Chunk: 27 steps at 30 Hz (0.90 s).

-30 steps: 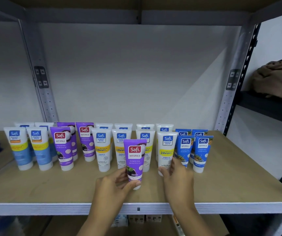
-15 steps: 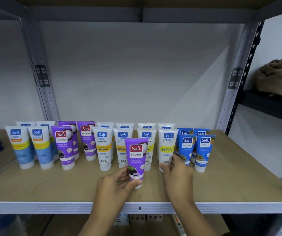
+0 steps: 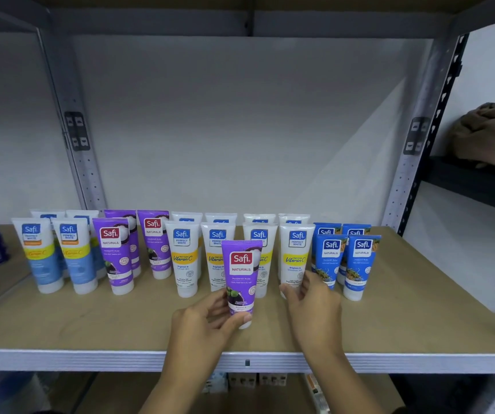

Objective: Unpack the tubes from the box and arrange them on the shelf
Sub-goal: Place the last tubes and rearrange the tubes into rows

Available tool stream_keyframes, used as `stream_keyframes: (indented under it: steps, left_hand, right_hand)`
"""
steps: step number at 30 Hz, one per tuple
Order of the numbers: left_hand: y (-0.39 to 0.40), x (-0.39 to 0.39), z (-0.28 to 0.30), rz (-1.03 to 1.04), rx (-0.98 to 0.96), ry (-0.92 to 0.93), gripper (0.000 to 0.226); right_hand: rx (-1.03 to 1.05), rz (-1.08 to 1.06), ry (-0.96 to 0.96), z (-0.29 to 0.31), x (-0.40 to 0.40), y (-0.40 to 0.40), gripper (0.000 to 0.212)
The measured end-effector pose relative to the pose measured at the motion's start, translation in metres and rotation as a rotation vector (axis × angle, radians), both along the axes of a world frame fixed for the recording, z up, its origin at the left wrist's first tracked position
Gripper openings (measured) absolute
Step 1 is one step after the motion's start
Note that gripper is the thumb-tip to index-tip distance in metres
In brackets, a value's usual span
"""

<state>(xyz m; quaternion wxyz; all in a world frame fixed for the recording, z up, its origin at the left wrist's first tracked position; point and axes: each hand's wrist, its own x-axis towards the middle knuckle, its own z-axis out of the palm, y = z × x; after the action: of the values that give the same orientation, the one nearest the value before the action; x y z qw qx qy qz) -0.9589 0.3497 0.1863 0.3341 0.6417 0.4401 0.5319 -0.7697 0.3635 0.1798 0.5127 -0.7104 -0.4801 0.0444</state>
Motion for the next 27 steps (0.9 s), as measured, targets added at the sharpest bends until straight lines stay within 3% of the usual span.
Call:
stream_keyframes:
  steps: [6,11,15,21,27]
  left_hand:
    - [-0.001,0.002,-0.002,0.052,0.025,-0.011,0.049]
    - [-0.005,-0.004,0.002,0.057,0.05,0.005,0.045]
    - [-0.007,-0.022,0.003,0.06,0.025,0.003,0.043]
    - [-0.006,-0.062,0.005,0.143,0.012,0.035,0.041]
    - [0.001,-0.107,0.005,0.226,0.01,0.064,0.044]
  right_hand:
    - [-0.025,-0.001,0.005,-0.001,-0.002,-0.015,0.034]
    - [-0.057,0.009,-0.139,-0.001,-0.023,-0.047,0.034]
    - [-0.079,0.321,-0.408,-0.004,-0.045,-0.061,0.032]
    - [-0.142,0.638,-0.698,0.011,-0.08,-0.054,0.083]
    - [-0.235,0.834,-0.803,0.02,-0.107,-0.035,0.059]
